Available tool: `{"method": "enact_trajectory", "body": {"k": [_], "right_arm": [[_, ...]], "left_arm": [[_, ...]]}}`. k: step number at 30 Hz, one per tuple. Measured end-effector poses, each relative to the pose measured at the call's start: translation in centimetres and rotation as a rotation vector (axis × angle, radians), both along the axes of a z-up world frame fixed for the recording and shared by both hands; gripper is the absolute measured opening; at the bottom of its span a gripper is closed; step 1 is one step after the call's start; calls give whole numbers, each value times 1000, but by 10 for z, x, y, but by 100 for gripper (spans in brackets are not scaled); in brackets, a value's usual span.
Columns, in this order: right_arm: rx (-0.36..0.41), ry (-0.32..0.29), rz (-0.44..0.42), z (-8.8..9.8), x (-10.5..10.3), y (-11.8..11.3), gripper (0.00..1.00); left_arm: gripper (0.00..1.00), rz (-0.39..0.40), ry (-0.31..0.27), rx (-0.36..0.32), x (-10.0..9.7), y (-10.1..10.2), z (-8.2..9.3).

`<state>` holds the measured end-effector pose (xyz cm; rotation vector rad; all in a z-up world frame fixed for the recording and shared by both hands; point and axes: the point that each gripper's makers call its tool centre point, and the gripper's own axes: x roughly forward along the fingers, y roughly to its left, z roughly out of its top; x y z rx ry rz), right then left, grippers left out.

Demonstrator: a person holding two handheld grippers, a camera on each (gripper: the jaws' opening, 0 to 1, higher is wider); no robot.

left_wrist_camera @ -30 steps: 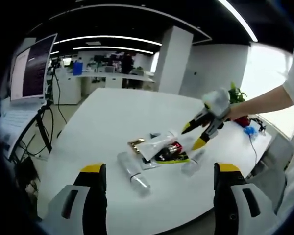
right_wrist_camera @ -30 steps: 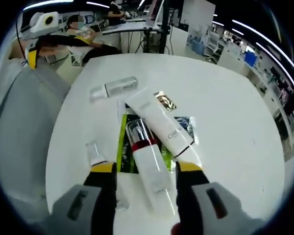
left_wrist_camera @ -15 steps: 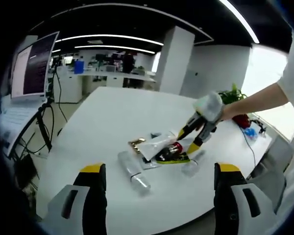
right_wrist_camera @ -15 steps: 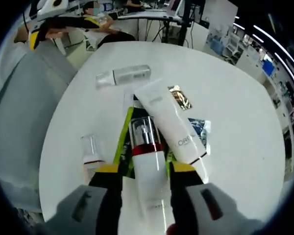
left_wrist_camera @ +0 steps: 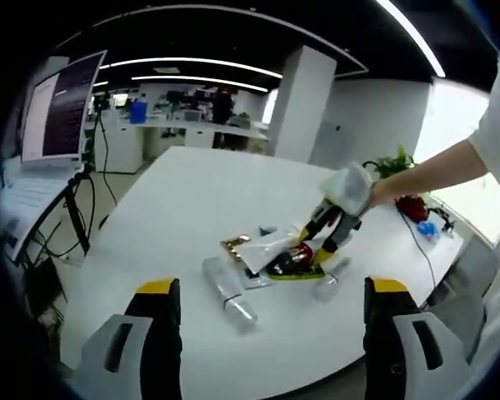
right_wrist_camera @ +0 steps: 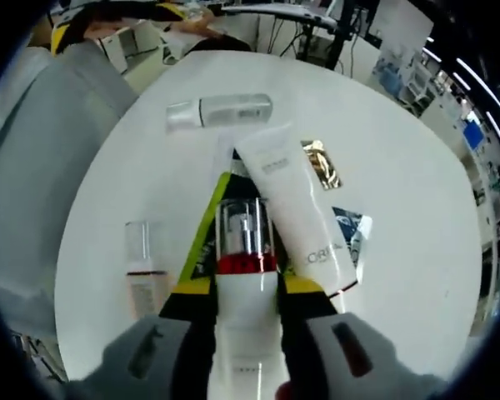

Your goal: Arrange the skincare products in the storage area until every visible bottle or jar stands upright without overlapping.

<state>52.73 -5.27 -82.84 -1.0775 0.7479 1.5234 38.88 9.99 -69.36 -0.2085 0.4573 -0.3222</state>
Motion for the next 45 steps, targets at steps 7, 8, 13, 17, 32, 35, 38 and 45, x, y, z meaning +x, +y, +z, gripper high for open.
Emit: {"method": "enact_trajectory", "body": {"k": [7,8,13,17,32,35,38,45], "right_arm": [[-37,-19,29,-3,1,-1,30],[-42,-16,32,-4,1,-1,30],[-50,5,11,-4,0,-2,30],[-52,-4,5,-4,0,-2,30],[-78,-121,10,0,2,-8,28],[-69,-142,-13,4,7,-13,28],[-46,-148,-76,11,12,-18,28],[36,-173,-209,32,22,-30,28]], "left_arm": [[89,6,-2,-7,0,1,1],[89,6,-3,-6,0,1,1],[89,7,-5,-6,0,1,1],[89,10,-8,-9,1,2,2],[88,8,-27,-4,0,0,6],[88,7,-33,-2,0,-1,8],[88,4,-37,2,0,-3,9],[88,-3,-46,14,-1,-4,10]]}}
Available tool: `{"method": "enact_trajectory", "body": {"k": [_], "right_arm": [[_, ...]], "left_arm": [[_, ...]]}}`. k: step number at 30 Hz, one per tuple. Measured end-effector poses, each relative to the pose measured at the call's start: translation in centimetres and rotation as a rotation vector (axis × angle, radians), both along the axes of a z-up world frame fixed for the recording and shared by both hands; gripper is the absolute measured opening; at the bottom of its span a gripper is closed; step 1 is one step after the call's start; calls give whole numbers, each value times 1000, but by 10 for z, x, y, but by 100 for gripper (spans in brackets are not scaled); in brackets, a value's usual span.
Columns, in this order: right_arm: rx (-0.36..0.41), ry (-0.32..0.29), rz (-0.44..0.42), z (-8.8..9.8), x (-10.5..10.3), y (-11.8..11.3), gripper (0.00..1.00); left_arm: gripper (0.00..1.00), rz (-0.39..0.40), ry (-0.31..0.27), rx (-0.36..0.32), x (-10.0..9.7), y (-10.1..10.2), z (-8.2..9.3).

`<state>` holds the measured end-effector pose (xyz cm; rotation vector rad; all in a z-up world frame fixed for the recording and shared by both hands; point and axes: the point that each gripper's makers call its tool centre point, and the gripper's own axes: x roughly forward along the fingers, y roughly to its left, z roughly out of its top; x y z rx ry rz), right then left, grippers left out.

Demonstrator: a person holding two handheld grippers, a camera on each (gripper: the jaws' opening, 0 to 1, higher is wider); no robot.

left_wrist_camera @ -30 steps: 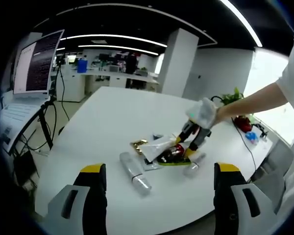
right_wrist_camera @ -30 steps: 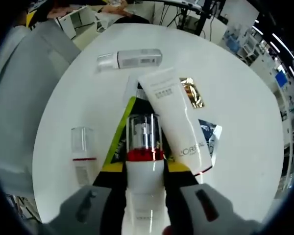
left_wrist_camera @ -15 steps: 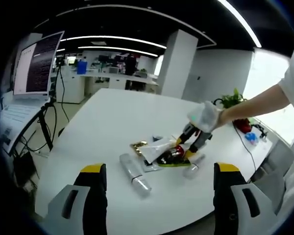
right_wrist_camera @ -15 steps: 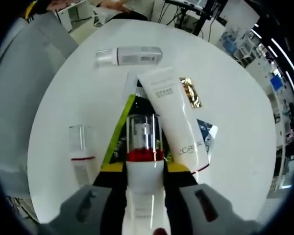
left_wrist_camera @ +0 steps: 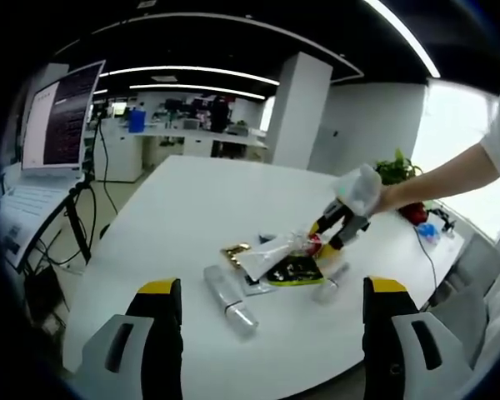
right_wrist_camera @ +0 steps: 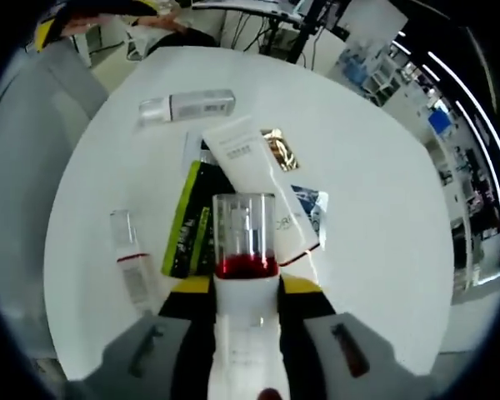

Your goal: Arrange the skincare products in the storage area until every visible bottle or jar stands upright without overlapping.

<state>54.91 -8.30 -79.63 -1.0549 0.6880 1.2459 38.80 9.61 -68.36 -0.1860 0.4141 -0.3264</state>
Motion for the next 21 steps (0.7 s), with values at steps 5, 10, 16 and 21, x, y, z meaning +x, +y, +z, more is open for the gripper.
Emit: {"method": "enact_trajectory", "body": {"k": [5,10,16,21], "right_arm": [[88,-10,-144,17,9,-14,28],[186,-17,-327,30,24,-35,28],[249,-50,-468,45,35,-60,28],[353,-92,-676,57,42,-88,28]], "left_arm": [[87,-5,-5,9,0,-1,1],[87,-12,-10,16,-1,-4,2],[87,-22,-12,25,-2,-3,1],[87,-31,-15,31,-2,-3,0]]}}
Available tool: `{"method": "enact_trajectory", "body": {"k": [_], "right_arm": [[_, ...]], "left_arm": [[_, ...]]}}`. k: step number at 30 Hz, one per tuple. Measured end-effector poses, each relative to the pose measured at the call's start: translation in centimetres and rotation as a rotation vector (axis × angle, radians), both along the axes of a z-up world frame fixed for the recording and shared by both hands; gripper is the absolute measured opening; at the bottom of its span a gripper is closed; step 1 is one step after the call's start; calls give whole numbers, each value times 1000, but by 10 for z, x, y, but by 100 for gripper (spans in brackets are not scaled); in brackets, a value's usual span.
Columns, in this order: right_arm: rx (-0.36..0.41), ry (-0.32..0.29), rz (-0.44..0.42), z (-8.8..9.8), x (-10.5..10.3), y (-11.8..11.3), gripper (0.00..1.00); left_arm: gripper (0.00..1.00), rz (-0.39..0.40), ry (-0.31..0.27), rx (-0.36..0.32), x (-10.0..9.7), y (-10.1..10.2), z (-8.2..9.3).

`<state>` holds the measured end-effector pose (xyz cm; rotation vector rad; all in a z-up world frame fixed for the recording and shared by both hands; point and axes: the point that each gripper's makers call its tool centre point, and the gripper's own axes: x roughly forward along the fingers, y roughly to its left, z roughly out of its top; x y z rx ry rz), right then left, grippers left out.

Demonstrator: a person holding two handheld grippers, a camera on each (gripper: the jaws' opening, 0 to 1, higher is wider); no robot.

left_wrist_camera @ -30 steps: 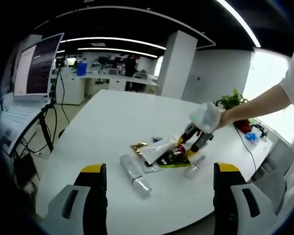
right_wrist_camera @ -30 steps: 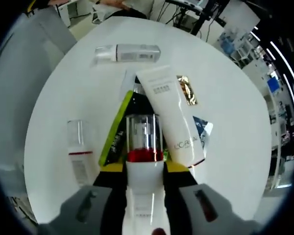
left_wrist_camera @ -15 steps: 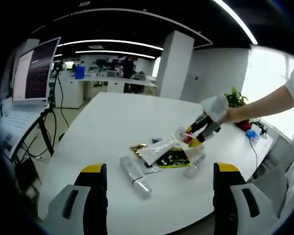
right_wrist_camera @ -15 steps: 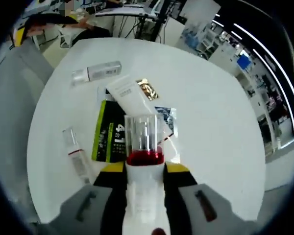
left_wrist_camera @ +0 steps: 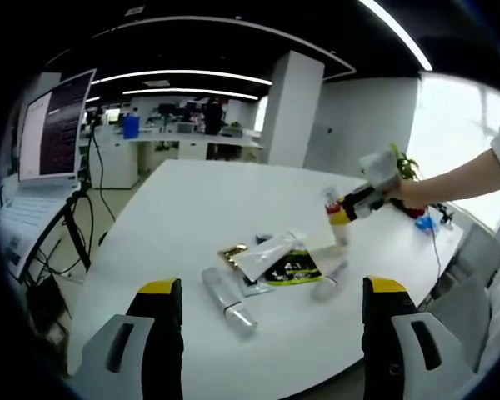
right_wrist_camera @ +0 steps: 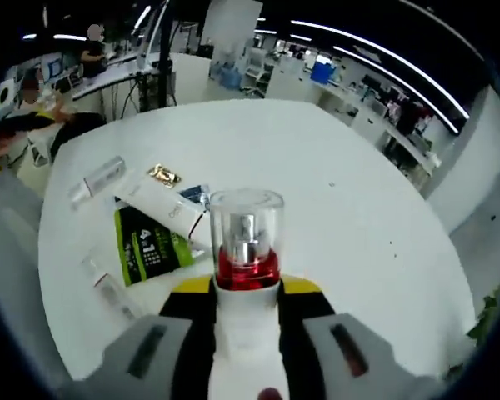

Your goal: Arrange the skincare products in the storage area until every visible bottle or jar stands upright without overlapping.

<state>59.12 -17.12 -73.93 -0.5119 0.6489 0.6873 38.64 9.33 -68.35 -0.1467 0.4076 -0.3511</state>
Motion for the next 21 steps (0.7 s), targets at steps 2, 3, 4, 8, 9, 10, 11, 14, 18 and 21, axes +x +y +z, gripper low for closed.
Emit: {"method": "enact_trajectory", "body": {"k": [2,3,4,8,9,10,11,14,18,21], "right_arm": [[50,-8,-96,2,1,-10,28],[73,-12,-142,4,2,-14,28],[95,-15,-184,4,2,-18,28],[171,-42,-333,7,2,-31,28],[191,-51,-380,8,1,-34,28],[204,-57,-410,8,1,-36,28],[220,-71,-452,9,0,-40,28],[258,-98,-538,11,-2,-45,28],[268,-135,-559,12,-6,-44,27],[278,-157,-596,12,2,-52,27]], "left_arm": [[87,-3,-1,3,0,0,0],[87,-5,-1,4,0,0,-1],[87,-6,-1,6,0,0,-1],[87,-10,-3,12,-1,-1,0],[87,-11,-4,15,-1,-2,0],[87,-12,-5,16,-1,-2,0],[87,-14,-5,19,-1,-2,0],[87,-17,-7,24,-2,-3,0],[86,-21,-9,29,-2,-3,0],[87,-21,-9,31,-2,-3,0]]}}
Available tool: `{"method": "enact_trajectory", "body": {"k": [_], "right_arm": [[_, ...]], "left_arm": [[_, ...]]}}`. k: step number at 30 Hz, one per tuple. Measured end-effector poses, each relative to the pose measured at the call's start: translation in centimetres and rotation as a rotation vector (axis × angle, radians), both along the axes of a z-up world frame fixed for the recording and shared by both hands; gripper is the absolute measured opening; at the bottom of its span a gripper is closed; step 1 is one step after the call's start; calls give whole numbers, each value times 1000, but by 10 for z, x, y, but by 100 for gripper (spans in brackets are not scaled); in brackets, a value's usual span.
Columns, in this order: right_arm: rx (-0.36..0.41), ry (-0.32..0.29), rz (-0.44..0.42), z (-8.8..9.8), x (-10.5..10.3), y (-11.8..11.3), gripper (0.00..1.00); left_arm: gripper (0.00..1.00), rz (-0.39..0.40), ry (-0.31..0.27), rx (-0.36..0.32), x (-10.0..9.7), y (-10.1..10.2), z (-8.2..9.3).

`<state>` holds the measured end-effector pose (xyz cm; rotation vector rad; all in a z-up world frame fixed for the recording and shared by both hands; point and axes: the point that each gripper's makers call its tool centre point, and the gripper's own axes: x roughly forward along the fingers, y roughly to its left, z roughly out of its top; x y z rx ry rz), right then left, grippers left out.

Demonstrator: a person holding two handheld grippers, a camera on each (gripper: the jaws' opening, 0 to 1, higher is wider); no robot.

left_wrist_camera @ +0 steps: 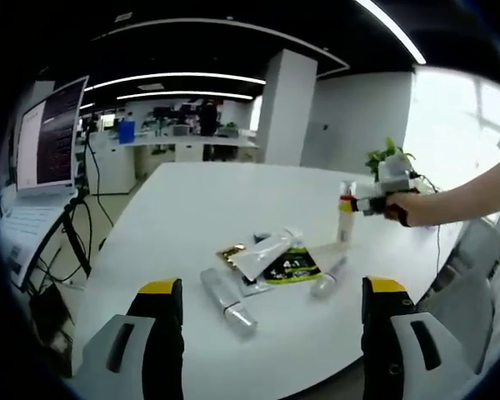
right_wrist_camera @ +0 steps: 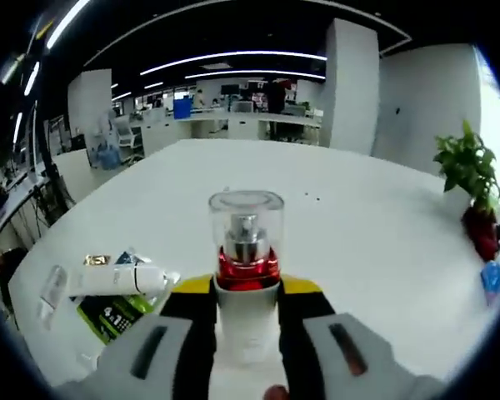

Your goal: Arrange the skincare products in the storage area until every visible bottle or jar stands upright without overlapping.

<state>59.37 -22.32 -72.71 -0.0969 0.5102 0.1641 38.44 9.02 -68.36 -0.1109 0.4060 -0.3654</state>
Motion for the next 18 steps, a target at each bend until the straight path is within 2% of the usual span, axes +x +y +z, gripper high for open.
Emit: {"method": "enact_trajectory", "body": {"k": [5,7,11,14,16,18], "right_arm": [[1,-24,-121,2,0,-14,28],[51,-39,-173,1,0,-17,28],[77,-54,-234,1,-3,-22,28],[58,-63,-237,1,-9,-19,28],[3,-74,-174,-1,-10,-11,28],[-1,-79,-169,-2,-14,-9,28]], "left_arm": [[87,4,-1,5,0,1,0],[87,1,0,6,1,0,0],[87,1,0,9,1,0,0],[87,4,0,10,1,0,0],[87,3,0,10,1,0,0],[87,0,0,11,0,-1,0]]}}
